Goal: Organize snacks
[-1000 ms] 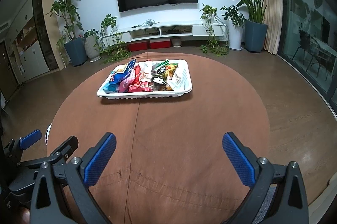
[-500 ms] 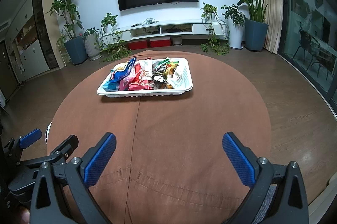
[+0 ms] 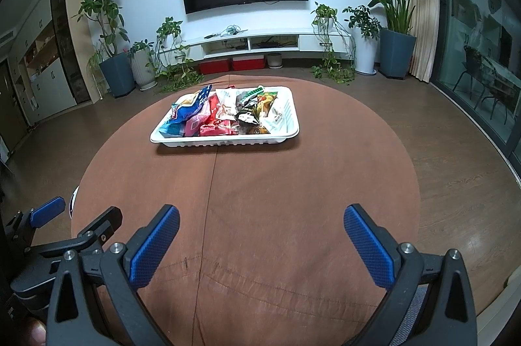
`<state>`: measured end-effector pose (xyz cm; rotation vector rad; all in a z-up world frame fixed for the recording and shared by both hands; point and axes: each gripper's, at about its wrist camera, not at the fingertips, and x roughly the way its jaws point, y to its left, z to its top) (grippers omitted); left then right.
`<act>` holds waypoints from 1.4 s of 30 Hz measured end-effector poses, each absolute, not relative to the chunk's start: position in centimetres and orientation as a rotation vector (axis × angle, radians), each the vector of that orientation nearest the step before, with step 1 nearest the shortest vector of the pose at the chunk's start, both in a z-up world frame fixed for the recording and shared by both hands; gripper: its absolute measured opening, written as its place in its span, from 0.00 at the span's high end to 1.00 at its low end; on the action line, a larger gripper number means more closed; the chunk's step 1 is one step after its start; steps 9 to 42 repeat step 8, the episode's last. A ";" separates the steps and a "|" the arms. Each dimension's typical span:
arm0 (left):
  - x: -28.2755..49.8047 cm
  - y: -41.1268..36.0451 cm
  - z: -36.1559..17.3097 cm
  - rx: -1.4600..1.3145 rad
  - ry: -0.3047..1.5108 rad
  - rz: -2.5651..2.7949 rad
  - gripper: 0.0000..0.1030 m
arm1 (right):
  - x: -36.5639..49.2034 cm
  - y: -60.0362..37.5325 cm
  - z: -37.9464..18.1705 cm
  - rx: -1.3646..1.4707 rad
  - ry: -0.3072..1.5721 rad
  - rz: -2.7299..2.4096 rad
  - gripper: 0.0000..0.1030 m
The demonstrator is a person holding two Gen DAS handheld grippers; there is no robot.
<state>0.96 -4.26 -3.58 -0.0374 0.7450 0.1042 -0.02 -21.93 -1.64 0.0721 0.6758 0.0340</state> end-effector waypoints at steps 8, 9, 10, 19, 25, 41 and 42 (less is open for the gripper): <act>0.6 -4.0 -3.1 -0.041 0.713 0.085 0.00 | 0.0 -22.1 -2.2 0.076 0.690 0.039 0.00; 0.6 -4.0 -3.1 -0.041 0.713 0.085 0.00 | 0.0 -22.1 -2.2 0.076 0.690 0.039 0.00; 0.6 -4.0 -3.1 -0.041 0.713 0.085 0.00 | 0.0 -22.1 -2.2 0.076 0.690 0.039 0.00; 0.6 -4.0 -3.1 -0.041 0.713 0.085 0.00 | 0.0 -22.1 -2.2 0.076 0.690 0.039 0.00; 0.6 -4.0 -3.1 -0.041 0.713 0.085 0.00 | 0.0 -22.1 -2.2 0.076 0.690 0.039 0.00; 0.6 -4.0 -3.1 -0.041 0.713 0.085 0.00 | 0.0 -22.1 -2.2 0.076 0.690 0.039 0.00; 0.6 -4.0 -3.1 -0.041 0.713 0.085 0.00 | 0.0 -22.1 -2.2 0.076 0.690 0.039 0.00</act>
